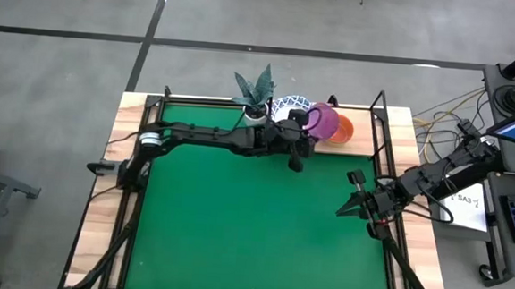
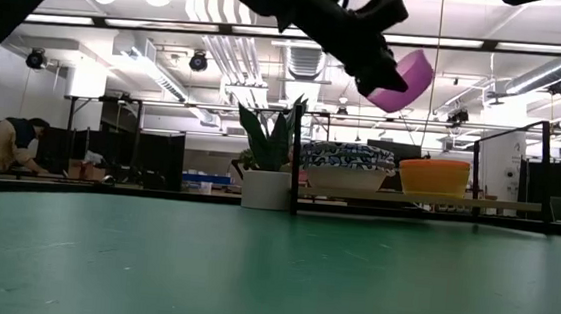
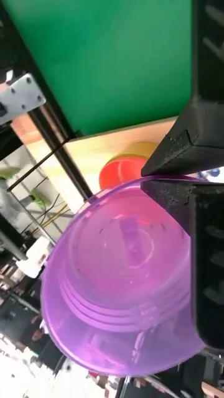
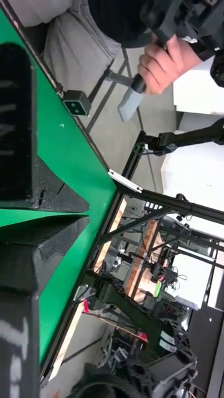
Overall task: Place and stack bowls onto a shelf
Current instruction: Stack the purple bowl on top of the orange bowl
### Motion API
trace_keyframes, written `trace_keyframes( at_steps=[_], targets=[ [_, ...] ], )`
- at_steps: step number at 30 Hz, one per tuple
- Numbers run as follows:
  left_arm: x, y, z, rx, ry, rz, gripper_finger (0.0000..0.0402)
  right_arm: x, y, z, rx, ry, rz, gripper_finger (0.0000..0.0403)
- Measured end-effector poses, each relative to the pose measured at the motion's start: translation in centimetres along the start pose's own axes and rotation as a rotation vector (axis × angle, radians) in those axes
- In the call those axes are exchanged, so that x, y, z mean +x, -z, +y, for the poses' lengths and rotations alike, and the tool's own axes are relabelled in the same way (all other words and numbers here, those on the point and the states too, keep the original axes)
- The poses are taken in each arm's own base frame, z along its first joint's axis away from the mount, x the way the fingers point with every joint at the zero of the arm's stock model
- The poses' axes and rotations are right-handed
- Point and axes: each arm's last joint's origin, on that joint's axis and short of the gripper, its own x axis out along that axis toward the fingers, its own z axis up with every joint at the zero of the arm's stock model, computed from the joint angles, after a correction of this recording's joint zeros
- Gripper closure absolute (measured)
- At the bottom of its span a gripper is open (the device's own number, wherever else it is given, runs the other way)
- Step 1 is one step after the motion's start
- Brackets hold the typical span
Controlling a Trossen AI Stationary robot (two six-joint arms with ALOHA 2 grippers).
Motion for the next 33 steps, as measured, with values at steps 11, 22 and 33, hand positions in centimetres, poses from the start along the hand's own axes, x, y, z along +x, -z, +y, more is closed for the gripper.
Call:
trace_keyframes(
  at_steps=[11,22,33],
  targets=[
    [2.2,0.9,-0.7,-0.029,-0.061,-0.067,0.0401,0.0,0.0,0.0,-0.001,0.0,0.0,0.0394],
    [3.1,1.7,-0.3,-0.133,0.017,-0.145,0.0401,-0.3,-1.3,0.1,-0.094,-0.119,-0.192,0.0394],
    [6.3,0.9,0.0,-0.199,0.061,-0.104,0.0401,-0.3,-1.2,0.2,-0.102,-0.118,-0.201,0.0394]
  ],
)
